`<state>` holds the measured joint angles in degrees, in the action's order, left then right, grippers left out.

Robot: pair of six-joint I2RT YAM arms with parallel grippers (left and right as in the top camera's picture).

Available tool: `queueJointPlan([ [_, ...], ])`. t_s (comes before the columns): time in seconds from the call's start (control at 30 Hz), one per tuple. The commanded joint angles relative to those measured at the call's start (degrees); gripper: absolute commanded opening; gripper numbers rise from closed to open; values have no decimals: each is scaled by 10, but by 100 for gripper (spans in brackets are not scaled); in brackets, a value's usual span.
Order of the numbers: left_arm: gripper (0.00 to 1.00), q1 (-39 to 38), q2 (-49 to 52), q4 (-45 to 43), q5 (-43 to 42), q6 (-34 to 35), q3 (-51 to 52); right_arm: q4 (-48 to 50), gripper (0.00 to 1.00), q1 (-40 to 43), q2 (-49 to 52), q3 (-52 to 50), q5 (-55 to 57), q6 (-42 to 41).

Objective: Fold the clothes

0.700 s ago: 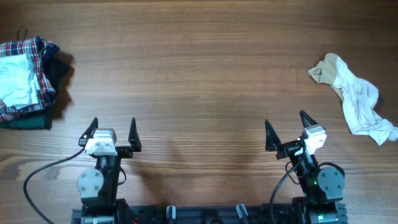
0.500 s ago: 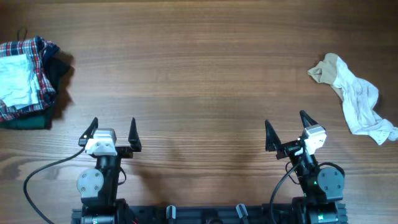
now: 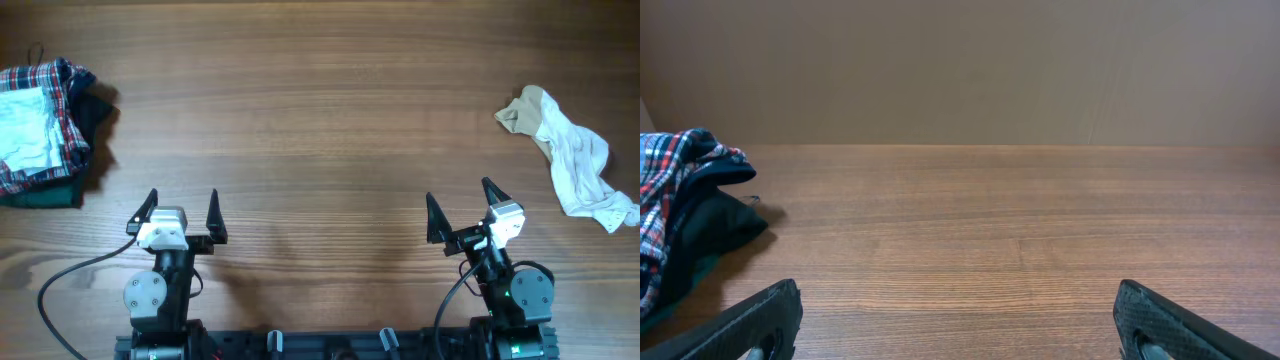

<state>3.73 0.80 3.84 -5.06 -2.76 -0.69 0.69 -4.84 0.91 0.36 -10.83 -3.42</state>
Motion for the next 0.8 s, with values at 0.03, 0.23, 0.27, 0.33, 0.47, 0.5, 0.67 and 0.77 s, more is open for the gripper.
queueJointPlan([
  [0.03, 100, 3, -4, 1, -9, -11, 4, 2, 100, -2, -1, -1, 5, -2],
  [0.23, 100, 3, -4, 1, -9, -11, 4, 2, 100, -2, -1, -1, 5, -2],
  [0.27, 100, 3, -4, 1, -9, -11, 3, 2, 100, -2, -1, -1, 5, -2],
  [0.33, 100, 3, -4, 1, -9, -11, 4, 2, 100, -2, -1, -1, 5, -2],
  [0.47, 100, 3, -4, 1, -9, -11, 3, -1, 100, -2, -1, -1, 38, 20],
  [0.5, 100, 3, -4, 1, -9, -11, 3, -2, 100, -2, -1, -1, 41, 20],
  [0.67, 100, 3, -4, 1, -9, -11, 4, -30, 100, -2, -1, 19, 44, -127],
  [0.77, 100, 3, -4, 1, -9, -11, 4, -86, 100, -2, 2, 110, 82, -115],
])
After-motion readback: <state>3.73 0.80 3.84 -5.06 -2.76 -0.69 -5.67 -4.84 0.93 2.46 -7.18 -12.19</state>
